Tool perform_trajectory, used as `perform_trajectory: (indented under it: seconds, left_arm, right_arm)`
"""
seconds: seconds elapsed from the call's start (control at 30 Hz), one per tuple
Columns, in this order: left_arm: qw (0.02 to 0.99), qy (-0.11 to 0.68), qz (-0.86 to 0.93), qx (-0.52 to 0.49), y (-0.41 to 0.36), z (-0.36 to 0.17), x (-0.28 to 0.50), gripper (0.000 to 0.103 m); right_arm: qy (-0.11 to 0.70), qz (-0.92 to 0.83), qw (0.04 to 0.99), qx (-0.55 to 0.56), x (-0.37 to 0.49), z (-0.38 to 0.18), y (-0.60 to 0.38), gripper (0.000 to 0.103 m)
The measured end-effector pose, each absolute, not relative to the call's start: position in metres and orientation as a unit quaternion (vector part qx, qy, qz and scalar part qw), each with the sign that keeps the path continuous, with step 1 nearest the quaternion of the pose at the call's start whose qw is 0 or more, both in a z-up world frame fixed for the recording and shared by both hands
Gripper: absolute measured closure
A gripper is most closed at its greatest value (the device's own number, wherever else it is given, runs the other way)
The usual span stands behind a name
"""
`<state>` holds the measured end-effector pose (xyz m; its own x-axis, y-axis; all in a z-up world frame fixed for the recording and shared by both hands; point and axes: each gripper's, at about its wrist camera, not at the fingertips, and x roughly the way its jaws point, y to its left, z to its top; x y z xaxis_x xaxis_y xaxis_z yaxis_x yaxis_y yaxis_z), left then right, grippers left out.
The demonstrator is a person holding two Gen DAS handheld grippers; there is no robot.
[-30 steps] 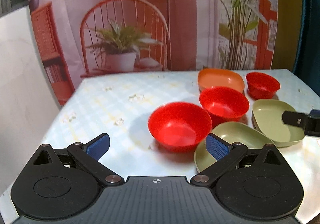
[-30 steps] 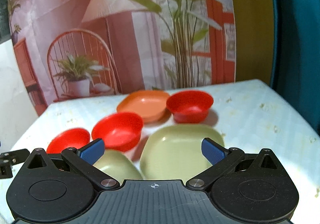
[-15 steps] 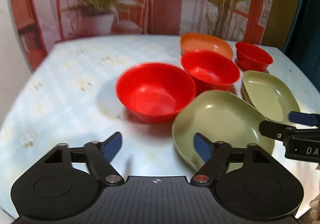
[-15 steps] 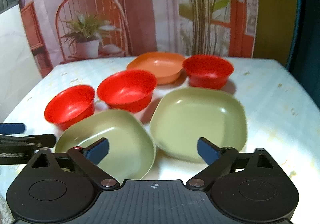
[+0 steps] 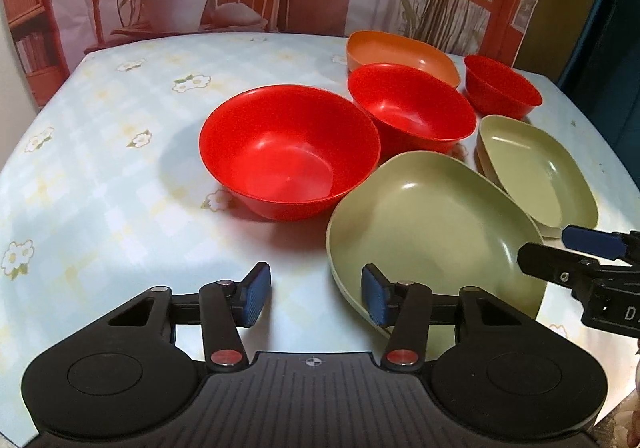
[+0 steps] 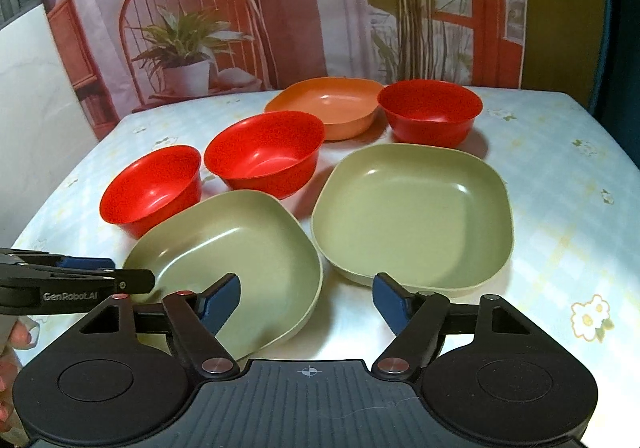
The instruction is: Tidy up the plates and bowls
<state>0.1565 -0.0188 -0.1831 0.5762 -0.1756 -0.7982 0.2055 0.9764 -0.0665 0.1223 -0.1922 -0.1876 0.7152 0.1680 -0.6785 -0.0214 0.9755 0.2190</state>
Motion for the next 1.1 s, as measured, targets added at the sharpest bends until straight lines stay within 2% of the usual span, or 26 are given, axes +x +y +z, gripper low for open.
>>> perform_trajectory:
  seconds: [0.1, 0.27, 0.4, 0.47, 0.6, 0.73, 0.83, 0.93, 1.1]
  left_arm:
    - [0.888, 0.446, -0.11, 0.019, -0.02, -0.182, 0.156, 0.052]
    - [0.888, 0.446, -0.116, 0.015, -0.019, -0.182, 0.156, 0.064]
    - [0.887, 0.446, -0.122, 0.01, -0.017, -0.183, 0.157, 0.069]
    - [0.887, 0.445, -0.126, 0.011, -0.019, -0.183, 0.157, 0.072]
    - [0.886, 0.446, -0.129, 0.011, -0.018, -0.185, 0.159, 0.072]
    - [0.884, 0.45, -0.126, 0.019, -0.023, -0.189, 0.165, 0.073]
    - [0.886, 0.445, -0.128, 0.025, -0.024, -0.191, 0.168, 0.078]
    - [0.885, 0.443, -0.138, 0.028, -0.028, -0.191, 0.169, 0.088]
    - [0.887, 0.439, -0.136, 0.037, -0.03, -0.187, 0.165, 0.088]
  right_arm:
    - [0.377, 0.056, 0.919, 0.101, 0.122, -0.188, -0.193, 0.034]
    - [0.385, 0.059, 0.915, 0.108, 0.124, -0.191, -0.194, 0.04]
    - [0.39, 0.061, 0.912, 0.114, 0.129, -0.194, -0.196, 0.046]
    - [0.394, 0.065, 0.909, 0.116, 0.132, -0.195, -0.195, 0.054]
    - [0.4, 0.067, 0.906, 0.122, 0.136, -0.198, -0.195, 0.062]
    - [0.405, 0.066, 0.903, 0.128, 0.139, -0.202, -0.197, 0.077]
    - [0.409, 0.065, 0.901, 0.133, 0.141, -0.206, -0.199, 0.089]
    - [0.408, 0.067, 0.9, 0.138, 0.141, -0.208, -0.201, 0.089]
    - [0.408, 0.069, 0.899, 0.14, 0.141, -0.208, -0.201, 0.089]
